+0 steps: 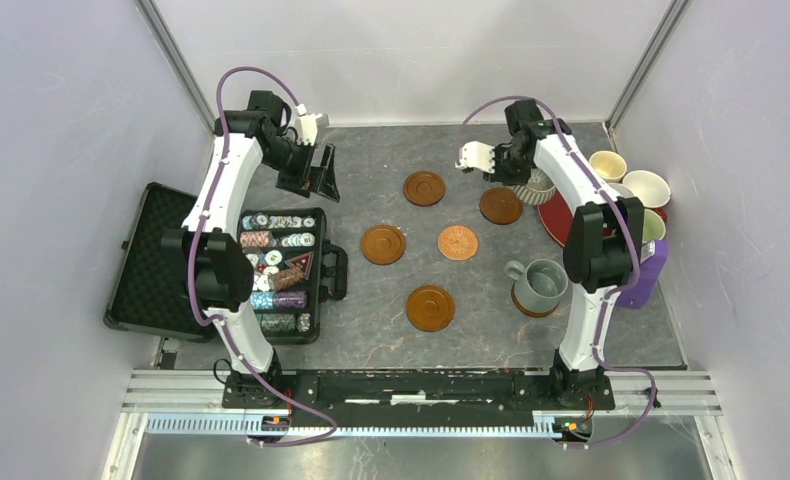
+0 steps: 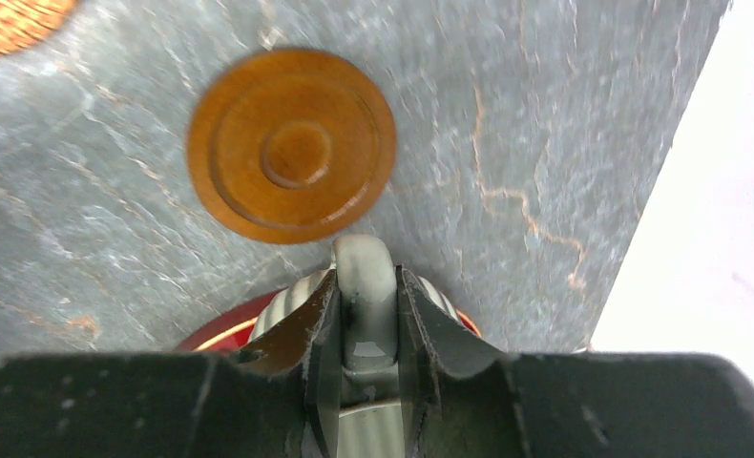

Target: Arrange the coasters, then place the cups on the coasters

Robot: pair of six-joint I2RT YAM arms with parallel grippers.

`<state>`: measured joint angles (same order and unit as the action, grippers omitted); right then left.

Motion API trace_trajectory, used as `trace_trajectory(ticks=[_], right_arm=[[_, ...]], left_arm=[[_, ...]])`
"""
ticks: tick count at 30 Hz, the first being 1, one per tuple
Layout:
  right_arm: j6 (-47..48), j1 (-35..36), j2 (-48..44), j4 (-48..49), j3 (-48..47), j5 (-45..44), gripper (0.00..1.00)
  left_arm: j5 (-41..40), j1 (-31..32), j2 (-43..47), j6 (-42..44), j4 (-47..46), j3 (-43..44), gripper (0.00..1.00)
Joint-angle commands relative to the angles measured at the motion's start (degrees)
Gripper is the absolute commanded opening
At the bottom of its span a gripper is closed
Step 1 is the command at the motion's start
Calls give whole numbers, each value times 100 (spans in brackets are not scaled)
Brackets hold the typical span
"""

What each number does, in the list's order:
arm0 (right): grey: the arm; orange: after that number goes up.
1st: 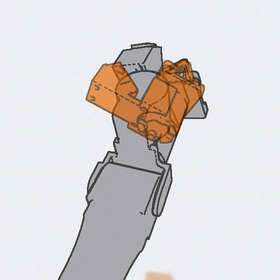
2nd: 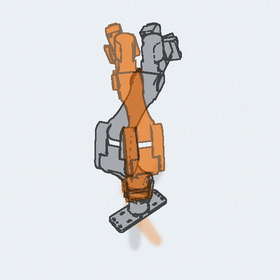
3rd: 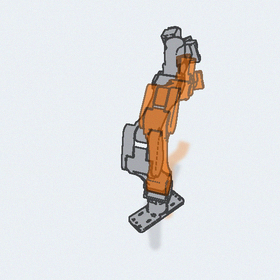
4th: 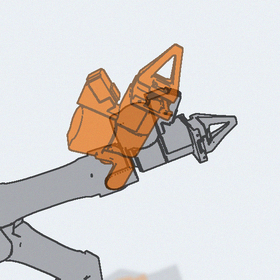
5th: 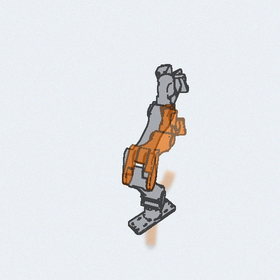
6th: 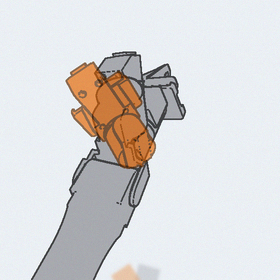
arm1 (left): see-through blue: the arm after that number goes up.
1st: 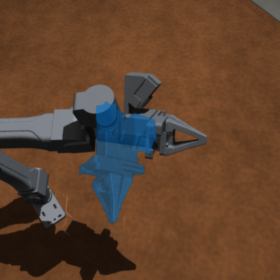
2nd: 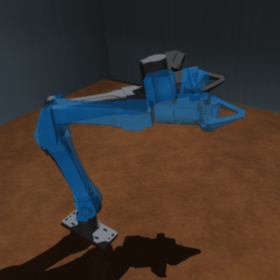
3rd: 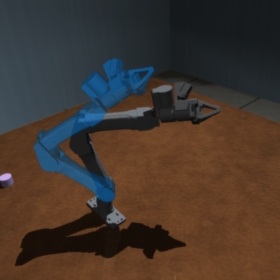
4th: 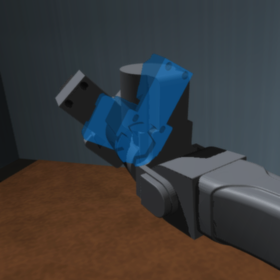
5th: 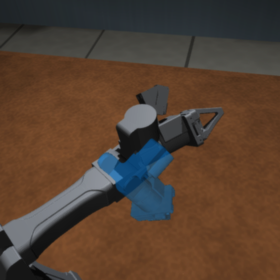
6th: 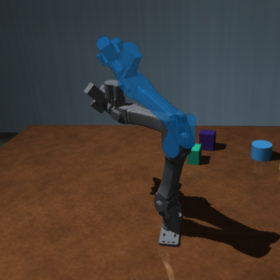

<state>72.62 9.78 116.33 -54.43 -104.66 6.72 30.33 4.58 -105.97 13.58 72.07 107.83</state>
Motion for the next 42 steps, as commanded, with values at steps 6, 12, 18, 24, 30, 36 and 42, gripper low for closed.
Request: trace_trajectory(ticks=[6, 12, 18, 24, 30, 36, 42], right_arm=[[1528, 199, -1285, 494, 1084, 934, 0], [2651, 283, -1740, 792, 1820, 1141, 0], [3400, 398, -1648, 918, 1990, 1229, 0], [3972, 412, -1406, 733, 1853, 1485, 0], [4449, 318, -1192, 681, 1837, 1653, 0], [4928, 91, -924, 606, 1578, 1993, 0], [5387, -9, -853, 522, 1590, 2062, 0]], left_arm=[[-62, -40, 210, 96, -30, 169, 100], [-44, -40, 182, 69, -33, 211, 100], [-43, -40, 165, 44, -31, 256, 100], [-96, -45, 258, 56, -35, 193, 100], [-136, -45, 338, 76, -36, 73, 100], [-189, -44, 389, 79, -35, 54, 100], [-203, -40, 368, 63, -35, 71, 100]])
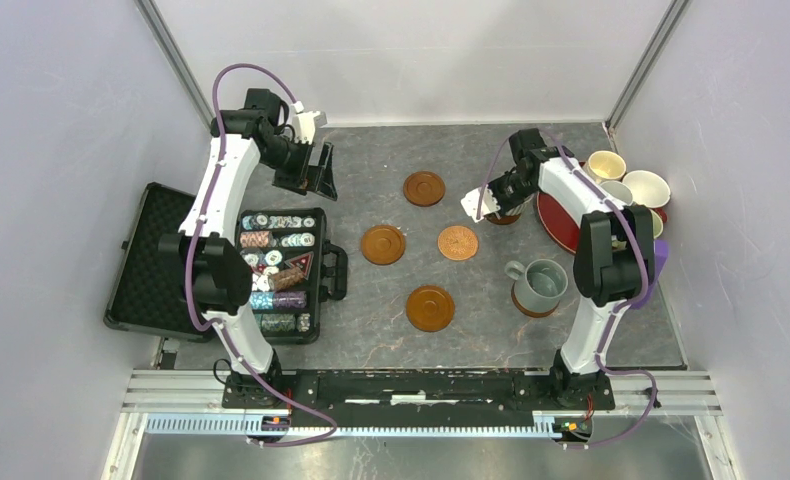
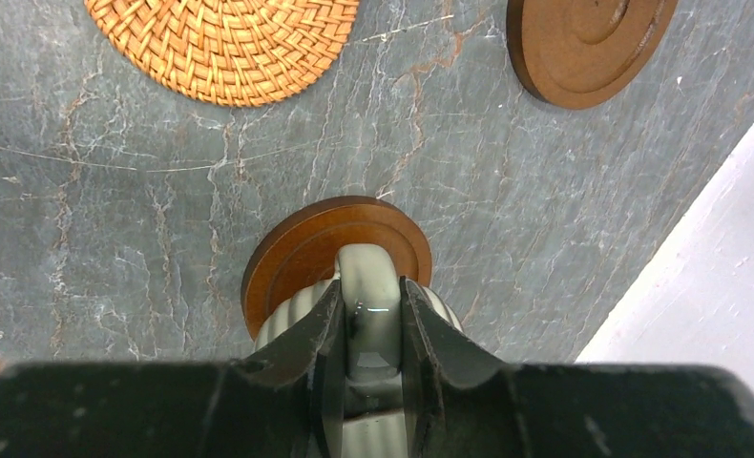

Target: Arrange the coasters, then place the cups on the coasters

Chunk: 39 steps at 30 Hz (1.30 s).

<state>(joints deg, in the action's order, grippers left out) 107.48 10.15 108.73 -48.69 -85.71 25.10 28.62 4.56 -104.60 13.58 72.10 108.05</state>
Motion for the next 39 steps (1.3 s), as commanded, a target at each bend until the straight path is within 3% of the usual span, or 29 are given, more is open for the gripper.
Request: trace_trajectory(ticks=[1, 18, 39], right_arm=[[1970, -57, -88, -40, -274, 248, 0], [2357, -57, 190, 52, -384, 149, 2], [2485, 98, 281, 37, -363, 31, 30]], left_arm=[[-32, -43, 229, 53, -31, 50, 100], [-76, -40, 225, 43, -38, 8, 100], [-111, -42, 253, 58, -33, -65, 100]])
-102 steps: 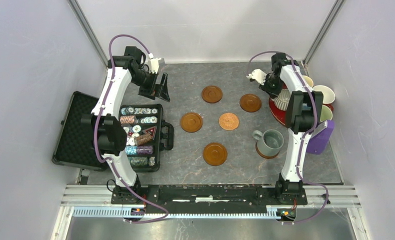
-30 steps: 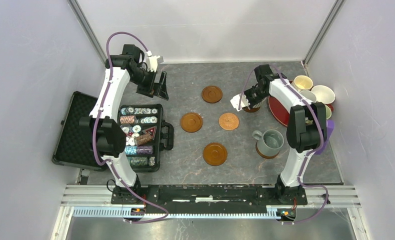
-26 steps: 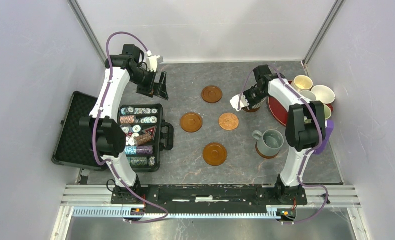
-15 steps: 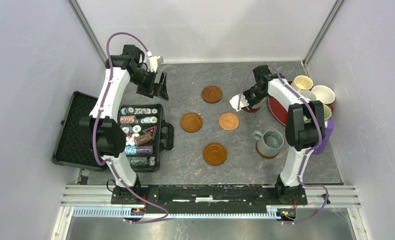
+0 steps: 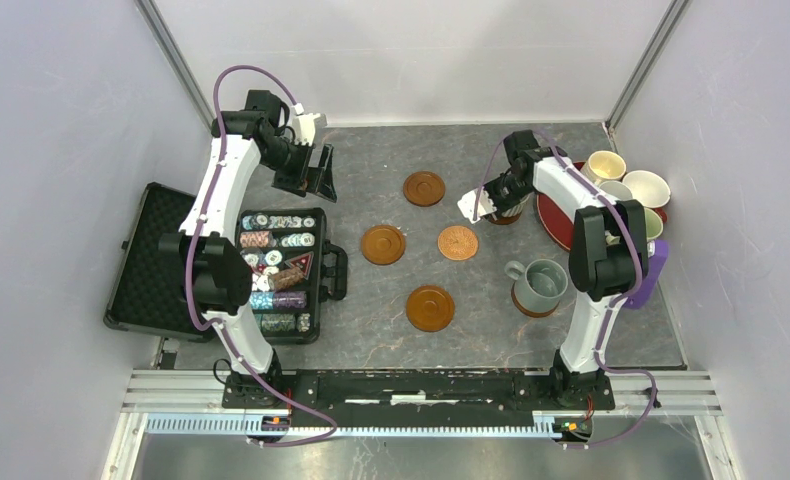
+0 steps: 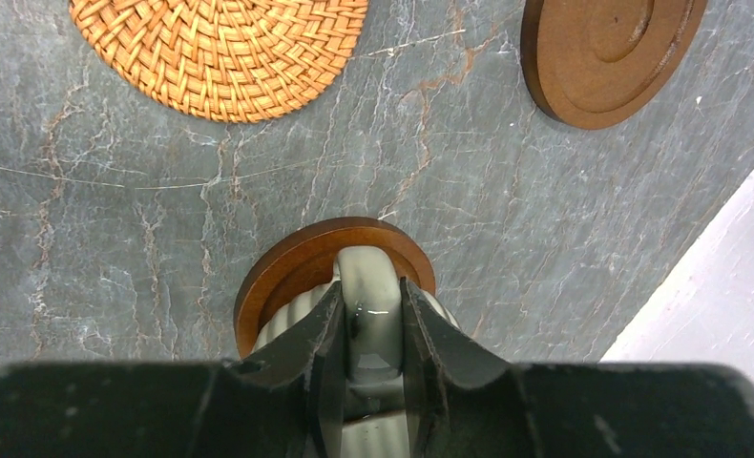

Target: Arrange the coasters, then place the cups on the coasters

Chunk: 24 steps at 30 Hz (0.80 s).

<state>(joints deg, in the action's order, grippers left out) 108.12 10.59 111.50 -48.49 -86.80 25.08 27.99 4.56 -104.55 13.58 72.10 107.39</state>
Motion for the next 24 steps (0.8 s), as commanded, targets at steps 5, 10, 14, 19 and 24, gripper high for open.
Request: trace_trajectory(ticks=[5, 10, 14, 19, 24], right_arm=[[2478, 78, 12, -38, -232, -47, 37], [2504, 91, -5, -89, -230, -104, 44], [2458, 92, -42, -123, -235, -113, 46], [2420, 89, -122, -229, -223, -143, 52], [2137, 70, -305, -141, -180, -57, 64]], left_arm=[[-56, -40, 226, 65, -35, 14, 100], [-48, -43, 215, 62, -38, 27, 100], [-31, -38, 206, 59, -34, 27, 100], [-31, -43, 215, 82, -37, 28, 100], [-30, -42, 249, 86, -38, 21, 100]])
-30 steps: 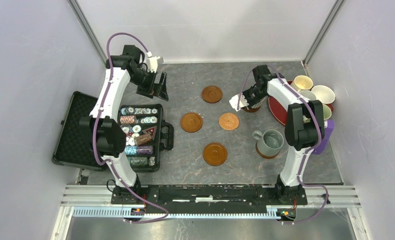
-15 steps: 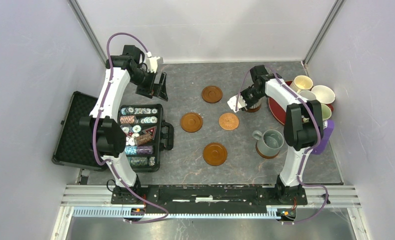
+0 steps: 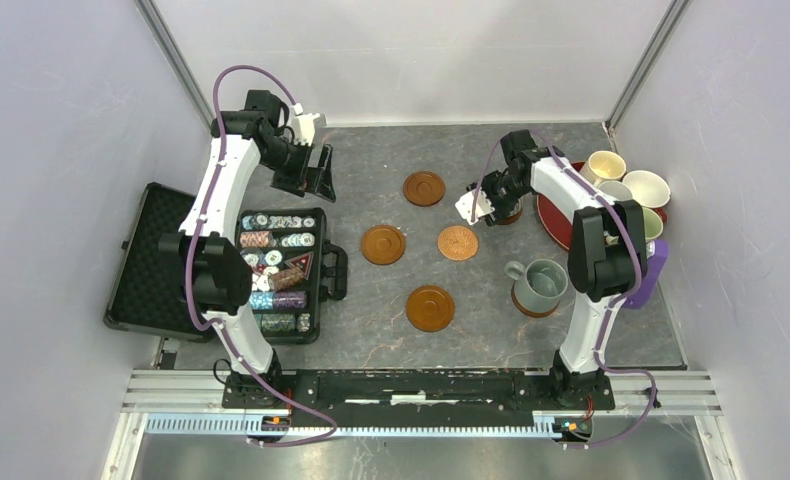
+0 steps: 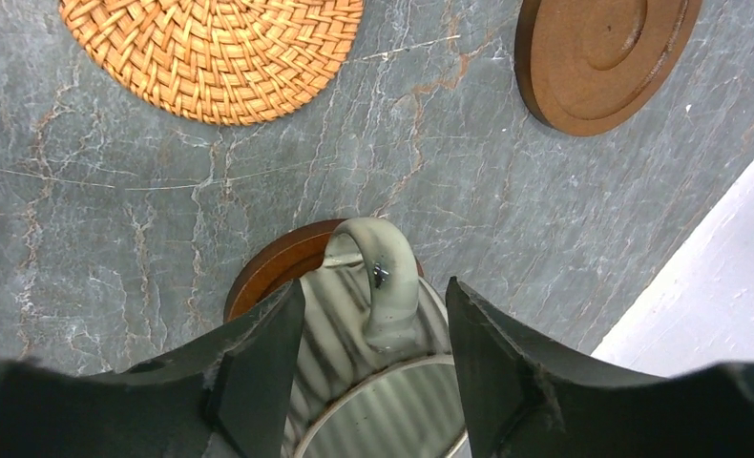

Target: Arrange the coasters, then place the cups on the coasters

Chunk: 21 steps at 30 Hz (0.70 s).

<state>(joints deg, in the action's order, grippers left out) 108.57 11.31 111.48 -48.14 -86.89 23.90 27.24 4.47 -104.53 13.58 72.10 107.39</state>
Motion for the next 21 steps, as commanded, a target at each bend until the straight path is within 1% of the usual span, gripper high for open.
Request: trace_trajectory(ticks=[1, 3, 6, 8, 10, 13, 15, 18, 20, 21], right_arm=[[1937, -17, -346, -146, -203, 116, 64], [1478, -77, -436, -97, -352, 287, 65], [338, -248, -561, 97, -575, 553, 66], [-1203, -316, -680, 636, -657, 557, 66], [-3105, -322, -776, 1217, -730, 139, 66], [-5206, -319, -877, 1554, -884, -528, 64], [-6474, -321, -961, 1411, -943, -809, 64], [-7628, -324, -1218, 1306, -618, -883, 65], [-8345, -327, -1330, 1300, -369, -1106, 73], [-8593, -338, -1334, 1242, -339, -1232, 74]], left_arm=[[43, -34, 251, 84, -33, 25, 100], [35, -37, 273, 94, -38, 18, 100], [61, -39, 271, 98, -38, 27, 100], [103, -43, 257, 77, -39, 36, 100], [161, -42, 219, 26, -43, 78, 100], [261, -42, 194, -55, -53, 186, 100], [264, -38, 226, -87, -155, 227, 100], [260, -43, 291, -71, -377, 246, 100], [304, -40, 231, -28, -424, 351, 100], [329, -35, 166, -20, -418, 446, 100]])
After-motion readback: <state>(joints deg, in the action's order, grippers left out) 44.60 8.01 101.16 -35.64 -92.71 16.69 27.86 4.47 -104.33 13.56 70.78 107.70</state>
